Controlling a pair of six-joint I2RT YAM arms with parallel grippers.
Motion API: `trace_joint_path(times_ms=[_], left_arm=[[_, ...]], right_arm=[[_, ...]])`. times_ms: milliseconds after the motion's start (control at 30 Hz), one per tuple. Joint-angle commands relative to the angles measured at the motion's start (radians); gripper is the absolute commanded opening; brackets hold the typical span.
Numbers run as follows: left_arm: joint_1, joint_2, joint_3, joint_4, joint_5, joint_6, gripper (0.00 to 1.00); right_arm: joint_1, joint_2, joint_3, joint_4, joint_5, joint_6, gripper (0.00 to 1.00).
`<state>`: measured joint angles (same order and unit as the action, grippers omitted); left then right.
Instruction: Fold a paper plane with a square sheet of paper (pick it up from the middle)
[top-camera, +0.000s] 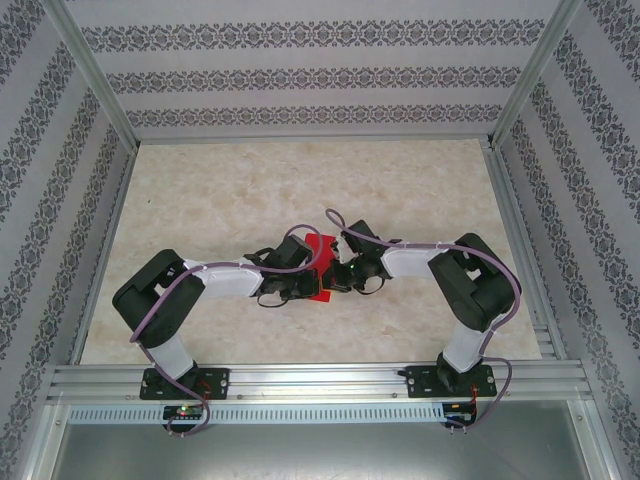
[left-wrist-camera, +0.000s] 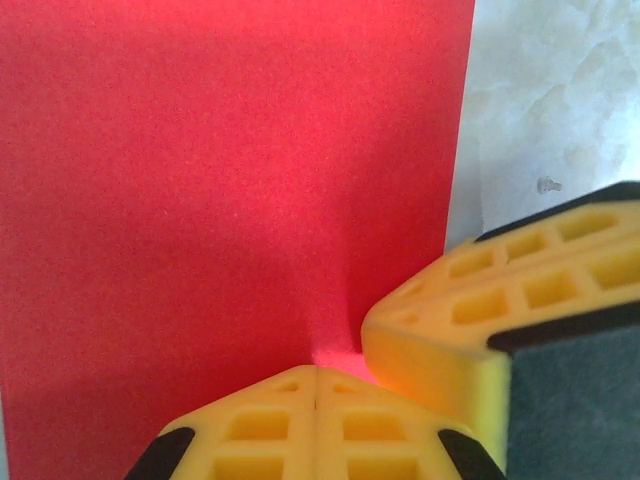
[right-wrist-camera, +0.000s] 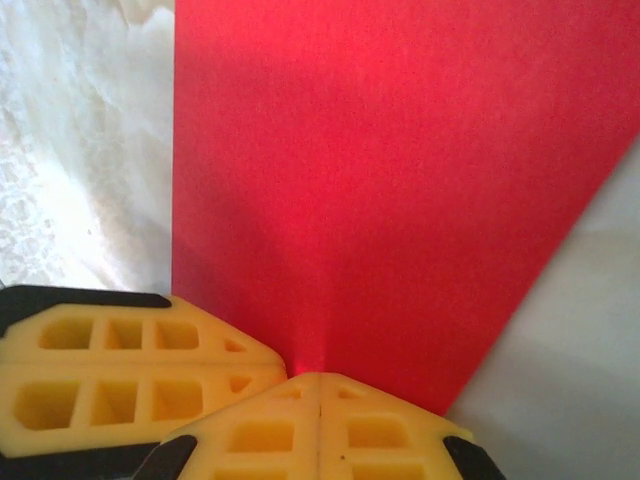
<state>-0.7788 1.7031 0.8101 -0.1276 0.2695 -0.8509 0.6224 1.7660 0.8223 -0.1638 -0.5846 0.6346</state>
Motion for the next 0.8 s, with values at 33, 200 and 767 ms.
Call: trace_joint_path(times_ms=[33,200,767], left_arm=[[0.012,0.031,-0.012,-0.053,-0.036,-0.029,0.0],[0.01,0.04,-0.022,-0.057,-0.042,-0.049,0.0],[0.012,0.042,-0.014,-0.057,-0.028,-0.059,0.0]], right_arm=[[0.017,-0.003,-0.033,-0.029,0.006,-0.027,0.0],[0.016,-0.051,-0.07,-0.117,0.042,-0.089,0.0],[0.06,-0.03,-0.044,-0.095,0.041,-0.069,0.0]])
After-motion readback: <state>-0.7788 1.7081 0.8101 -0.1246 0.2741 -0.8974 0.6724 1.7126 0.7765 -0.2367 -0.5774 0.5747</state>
